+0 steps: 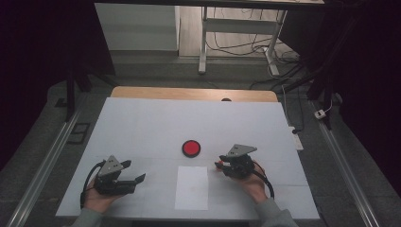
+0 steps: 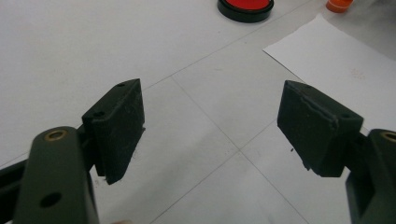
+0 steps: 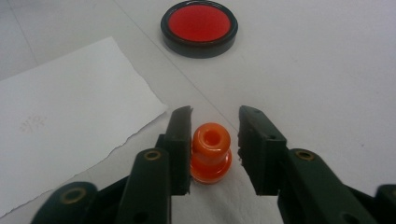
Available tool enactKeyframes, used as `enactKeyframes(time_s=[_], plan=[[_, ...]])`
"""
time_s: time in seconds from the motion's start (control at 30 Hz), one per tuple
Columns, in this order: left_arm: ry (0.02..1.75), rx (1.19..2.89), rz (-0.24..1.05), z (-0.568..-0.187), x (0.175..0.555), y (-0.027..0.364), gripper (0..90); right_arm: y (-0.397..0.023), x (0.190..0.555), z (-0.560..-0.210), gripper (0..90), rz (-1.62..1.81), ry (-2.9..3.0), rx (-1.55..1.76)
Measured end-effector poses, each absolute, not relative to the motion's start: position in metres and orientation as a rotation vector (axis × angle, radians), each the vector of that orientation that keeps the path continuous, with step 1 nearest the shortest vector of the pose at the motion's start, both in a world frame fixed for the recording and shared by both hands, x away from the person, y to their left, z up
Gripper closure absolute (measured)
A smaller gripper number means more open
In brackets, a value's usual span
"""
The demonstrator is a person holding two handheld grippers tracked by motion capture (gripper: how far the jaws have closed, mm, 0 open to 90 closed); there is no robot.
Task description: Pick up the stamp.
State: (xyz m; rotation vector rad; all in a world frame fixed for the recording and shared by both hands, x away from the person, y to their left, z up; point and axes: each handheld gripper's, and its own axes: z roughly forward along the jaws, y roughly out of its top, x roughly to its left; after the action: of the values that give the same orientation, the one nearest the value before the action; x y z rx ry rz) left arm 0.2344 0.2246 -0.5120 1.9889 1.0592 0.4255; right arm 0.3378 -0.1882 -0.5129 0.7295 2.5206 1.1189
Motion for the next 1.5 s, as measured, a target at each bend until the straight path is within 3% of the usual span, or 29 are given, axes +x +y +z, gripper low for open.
enactKeyframes(time_s=[0.1,0.3,1.5], plan=[[1.061,1.991,0.426,-0.512,0.234,0.225,23.6,-0.188,0.338,-0.514,70.4,1.125,2.534,0.725],[1.060,1.988,0.425,-0.512,0.235,0.225,23.6,-0.188,0.339,-0.514,71.9,1.129,2.540,0.735],[1.056,1.970,0.417,-0.512,0.237,0.227,23.6,-0.201,0.329,-0.492,72.3,1.398,2.389,0.760]])
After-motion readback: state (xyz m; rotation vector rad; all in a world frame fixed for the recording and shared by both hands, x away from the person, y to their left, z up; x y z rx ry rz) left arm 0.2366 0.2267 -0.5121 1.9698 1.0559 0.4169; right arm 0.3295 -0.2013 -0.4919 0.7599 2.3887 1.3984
